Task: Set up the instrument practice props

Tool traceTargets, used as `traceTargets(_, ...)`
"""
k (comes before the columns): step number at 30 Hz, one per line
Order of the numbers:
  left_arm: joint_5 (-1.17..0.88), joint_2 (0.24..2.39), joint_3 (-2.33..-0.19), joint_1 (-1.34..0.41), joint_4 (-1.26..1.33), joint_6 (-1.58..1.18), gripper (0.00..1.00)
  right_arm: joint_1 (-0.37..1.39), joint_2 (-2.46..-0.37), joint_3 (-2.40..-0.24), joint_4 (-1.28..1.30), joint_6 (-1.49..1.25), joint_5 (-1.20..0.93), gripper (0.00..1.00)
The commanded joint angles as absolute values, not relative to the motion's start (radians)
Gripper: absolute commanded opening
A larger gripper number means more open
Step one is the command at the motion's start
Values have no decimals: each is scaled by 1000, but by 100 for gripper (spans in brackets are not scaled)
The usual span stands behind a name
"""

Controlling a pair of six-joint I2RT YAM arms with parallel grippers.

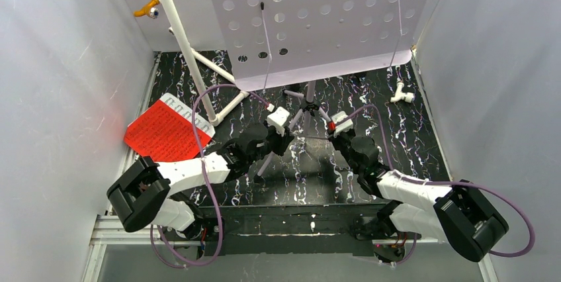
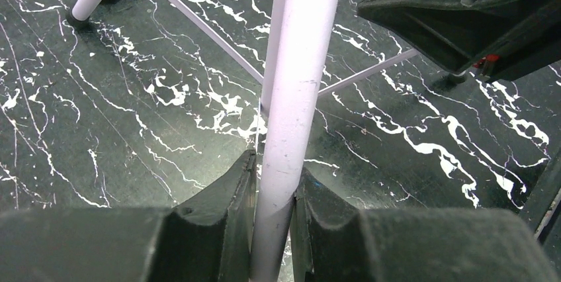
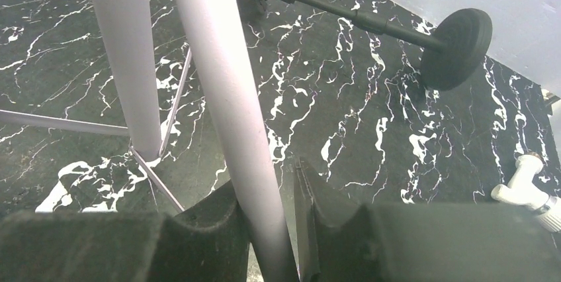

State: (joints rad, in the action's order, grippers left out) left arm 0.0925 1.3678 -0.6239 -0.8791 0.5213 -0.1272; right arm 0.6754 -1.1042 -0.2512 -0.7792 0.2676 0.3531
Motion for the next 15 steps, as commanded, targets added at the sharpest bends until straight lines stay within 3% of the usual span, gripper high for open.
traceTargets(1,251,1409,-474,-814,236,-219,0,561,-1124,-195,-633,82,889,1)
traceTargets(4,227,1412,-463,-814,246,-217,0,561,-1084,-207,-614,84,852,5)
traceTargets(7,204,1422,-438,-815,280,-238,0,561,-1035,-282,-538,107,733,35)
traceTargets(15,166,1426,-469,-850,306,-198,0,566,-936,-465,-271,25,439,75)
